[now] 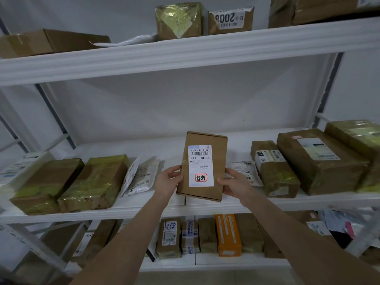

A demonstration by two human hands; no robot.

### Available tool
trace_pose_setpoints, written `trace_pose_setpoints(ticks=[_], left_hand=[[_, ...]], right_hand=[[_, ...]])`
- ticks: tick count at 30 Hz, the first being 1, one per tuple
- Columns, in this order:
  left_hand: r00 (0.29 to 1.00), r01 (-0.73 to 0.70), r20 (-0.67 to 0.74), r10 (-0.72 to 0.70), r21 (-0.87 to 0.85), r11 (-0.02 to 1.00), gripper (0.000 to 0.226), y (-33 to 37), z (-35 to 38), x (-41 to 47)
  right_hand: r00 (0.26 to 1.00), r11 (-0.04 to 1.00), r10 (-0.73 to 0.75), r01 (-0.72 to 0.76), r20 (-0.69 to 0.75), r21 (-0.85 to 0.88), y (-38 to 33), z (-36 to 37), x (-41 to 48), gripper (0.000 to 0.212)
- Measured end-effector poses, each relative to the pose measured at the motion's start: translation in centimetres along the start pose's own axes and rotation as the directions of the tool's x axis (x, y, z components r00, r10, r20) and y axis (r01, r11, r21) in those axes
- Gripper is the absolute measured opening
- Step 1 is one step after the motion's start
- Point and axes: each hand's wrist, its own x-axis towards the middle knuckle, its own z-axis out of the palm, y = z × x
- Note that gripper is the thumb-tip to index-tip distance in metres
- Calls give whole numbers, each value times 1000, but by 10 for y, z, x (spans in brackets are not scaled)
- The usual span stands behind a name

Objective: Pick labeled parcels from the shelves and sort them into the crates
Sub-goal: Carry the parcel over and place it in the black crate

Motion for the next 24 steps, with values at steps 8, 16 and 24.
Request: trace_pose_setpoints(ticks=[8,16,24], left_hand=[[998,-1,-55,5,73,997,41,-13,6,-2],[996,57,-71,-48,130,990,47,-26,3,-10],[988,122,-113,-109,118,985,47,-31,-9,-19]], right_hand=[[993,990,-103,96,-58,-105,9,8,3,58],[991,984,-112,100,-72,-145,23,16,3,57],[991,971,-108,89,-75,-222,35,31,9,57]])
